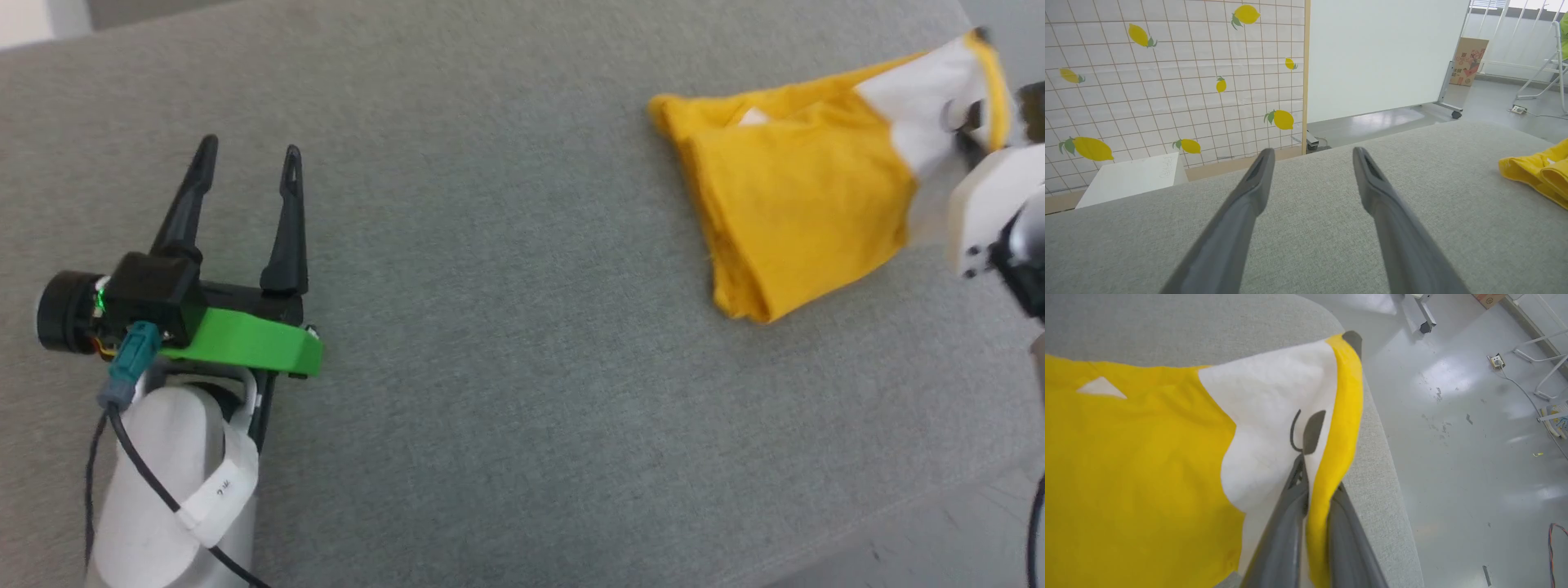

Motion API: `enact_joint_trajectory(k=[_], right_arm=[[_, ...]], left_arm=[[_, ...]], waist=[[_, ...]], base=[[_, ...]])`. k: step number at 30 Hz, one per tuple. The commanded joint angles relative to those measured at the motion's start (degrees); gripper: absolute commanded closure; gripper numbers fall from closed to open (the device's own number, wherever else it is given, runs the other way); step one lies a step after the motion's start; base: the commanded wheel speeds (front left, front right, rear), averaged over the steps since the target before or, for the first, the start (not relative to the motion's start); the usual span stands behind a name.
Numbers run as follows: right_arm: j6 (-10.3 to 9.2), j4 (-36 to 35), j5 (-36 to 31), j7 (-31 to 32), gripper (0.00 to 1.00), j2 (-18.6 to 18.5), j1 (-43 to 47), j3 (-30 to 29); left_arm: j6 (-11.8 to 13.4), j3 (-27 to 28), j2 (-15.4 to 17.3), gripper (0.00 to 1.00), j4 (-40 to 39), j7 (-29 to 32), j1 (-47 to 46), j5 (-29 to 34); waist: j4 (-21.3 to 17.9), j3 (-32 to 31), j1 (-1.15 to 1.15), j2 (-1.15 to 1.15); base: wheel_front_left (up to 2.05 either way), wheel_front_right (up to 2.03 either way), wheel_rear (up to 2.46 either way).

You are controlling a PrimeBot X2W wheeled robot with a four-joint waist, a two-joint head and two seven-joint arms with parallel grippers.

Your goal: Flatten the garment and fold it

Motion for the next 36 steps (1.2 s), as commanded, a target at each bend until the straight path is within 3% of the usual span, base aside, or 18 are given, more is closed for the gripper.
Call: enact_joint_trajectory(k=[1, 16, 17, 18, 19, 26, 36], right_arm=[[-0.10, 1.5, -1.0, -1.6, 1.00, -0.5, -2.2, -1.8], [-0.10, 13.5, -16.2, -13.9, 1.00, -1.9, -9.6, -21.4], [-0.10, 14.0, -16.8, -14.5, 0.67, -1.9, -9.6, -22.0], [-0.10, 14.3, -17.1, -15.1, 0.45, -1.8, -9.6, -22.5], [-0.10, 14.3, -17.4, -15.9, 0.00, -1.9, -9.5, -23.3], [-0.10, 13.9, -16.5, -21.4, 0.00, -2.5, -6.5, -25.2], [-0.10, 4.8, -4.3, -27.0, 0.00, -0.2, 4.9, -17.4]], left_arm=[[-0.3, -0.1, 1.0, 0.00, -1.1, 0.7, -1.2, 0.9], [0.1, -0.6, 3.5, 0.00, -7.1, 4.5, -2.2, 1.0], [0.3, -0.7, 3.2, 0.00, -6.8, 4.2, -2.0, 0.8], [0.4, -0.7, 3.0, 0.00, -6.4, 3.8, -1.8, 0.6], [0.6, -0.8, 2.7, 0.00, -6.0, 3.3, -1.7, 0.4], [1.2, -1.7, -0.5, 0.00, -0.8, -0.7, -0.2, -1.9], [1.3, -1.8, -3.7, 0.00, 7.0, -3.1, 4.7, -5.4]], waist=[[-4.5, 6.0, 0.00, -0.01], [0.0, 10.2, 0.00, -0.01], [0.3, 9.8, 0.00, -0.01], [0.7, 9.3, 0.00, -0.01], [1.1, 8.7, 0.00, -0.01], [5.5, 1.1, 0.00, -0.01], [13.0, -10.9, 0.00, -0.01]], base=[[0.00, 0.00, 0.00], [0.00, 0.00, 0.00], [0.00, 0.00, 0.00], [0.00, 0.00, 0.00], [0.00, 0.00, 0.00], [0.00, 0.00, 0.00], [0.00, 0.00, 0.00]])
